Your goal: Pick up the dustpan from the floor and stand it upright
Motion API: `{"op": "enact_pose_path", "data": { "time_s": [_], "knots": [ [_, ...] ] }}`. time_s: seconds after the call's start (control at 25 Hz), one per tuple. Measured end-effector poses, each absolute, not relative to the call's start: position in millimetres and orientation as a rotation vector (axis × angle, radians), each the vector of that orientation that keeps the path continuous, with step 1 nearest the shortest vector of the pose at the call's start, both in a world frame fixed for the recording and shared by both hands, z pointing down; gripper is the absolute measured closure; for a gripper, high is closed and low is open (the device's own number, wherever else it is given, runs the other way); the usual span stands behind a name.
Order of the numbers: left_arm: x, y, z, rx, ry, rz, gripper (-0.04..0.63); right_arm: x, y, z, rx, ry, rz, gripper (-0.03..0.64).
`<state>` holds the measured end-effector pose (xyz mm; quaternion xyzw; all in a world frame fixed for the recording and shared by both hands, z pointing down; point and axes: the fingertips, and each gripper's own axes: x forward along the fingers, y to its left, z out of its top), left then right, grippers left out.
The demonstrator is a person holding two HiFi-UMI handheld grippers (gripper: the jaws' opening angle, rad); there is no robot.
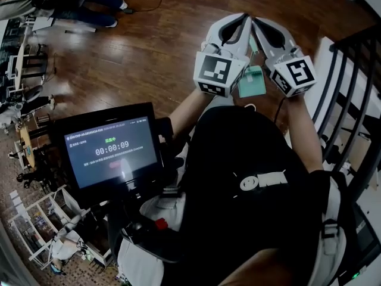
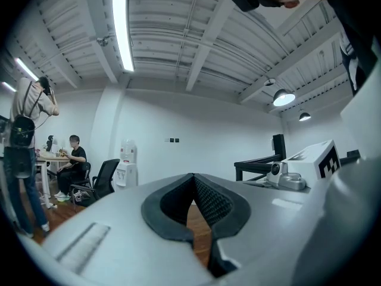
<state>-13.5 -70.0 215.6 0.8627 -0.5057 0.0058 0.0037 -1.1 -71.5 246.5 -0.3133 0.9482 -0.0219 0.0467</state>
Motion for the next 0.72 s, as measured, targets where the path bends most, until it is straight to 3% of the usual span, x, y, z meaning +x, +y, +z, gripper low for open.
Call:
{"op": "enact_pose_path", "data": {
  "time_s": [0.72],
  "knots": [
    [-22.4,-70.1,227.9,2.662,-1.562,-0.018,0.575,-8.2,-73.3,246.3,-0.986,2.877,-0.075,0.614]
  ]
}}
